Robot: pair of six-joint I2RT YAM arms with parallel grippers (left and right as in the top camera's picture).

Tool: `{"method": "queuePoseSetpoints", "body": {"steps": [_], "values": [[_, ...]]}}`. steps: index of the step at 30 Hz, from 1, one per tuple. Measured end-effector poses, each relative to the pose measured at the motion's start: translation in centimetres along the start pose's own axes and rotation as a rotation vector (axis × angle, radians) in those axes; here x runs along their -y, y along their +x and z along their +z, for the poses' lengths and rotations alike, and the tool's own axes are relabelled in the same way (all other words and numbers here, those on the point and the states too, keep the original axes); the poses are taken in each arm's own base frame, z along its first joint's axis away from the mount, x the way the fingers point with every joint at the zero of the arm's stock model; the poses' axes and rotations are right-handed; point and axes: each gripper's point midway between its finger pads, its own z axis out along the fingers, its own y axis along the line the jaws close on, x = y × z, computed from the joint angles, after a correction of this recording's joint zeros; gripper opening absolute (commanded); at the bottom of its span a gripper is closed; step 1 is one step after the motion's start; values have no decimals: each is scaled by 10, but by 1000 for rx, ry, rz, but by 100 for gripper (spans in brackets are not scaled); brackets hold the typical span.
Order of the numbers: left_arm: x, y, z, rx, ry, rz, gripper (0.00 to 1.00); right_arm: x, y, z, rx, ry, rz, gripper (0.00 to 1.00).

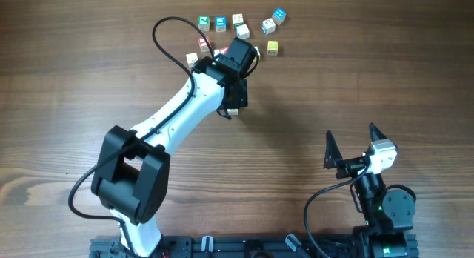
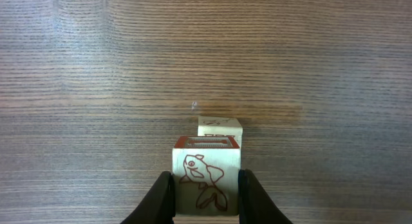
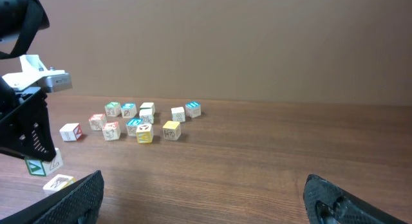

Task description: Form a tower

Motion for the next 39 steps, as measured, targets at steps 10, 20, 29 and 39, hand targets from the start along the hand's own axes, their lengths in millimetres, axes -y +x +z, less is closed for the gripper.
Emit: {"method": "queuePoseSetpoints", "body": {"steps": [10, 20, 29, 39], "values": [[4, 3, 0, -14, 22, 7, 4, 0, 0, 0, 0, 0, 0, 100], [4, 8, 13, -9, 33, 5, 4, 0, 0, 0, 0, 0, 0, 100], [6, 5, 13, 4, 42, 4, 5, 0, 0, 0, 0, 0, 0, 100], [6, 5, 14, 3, 42, 4, 5, 0, 0, 0, 0, 0, 0, 100]]}}
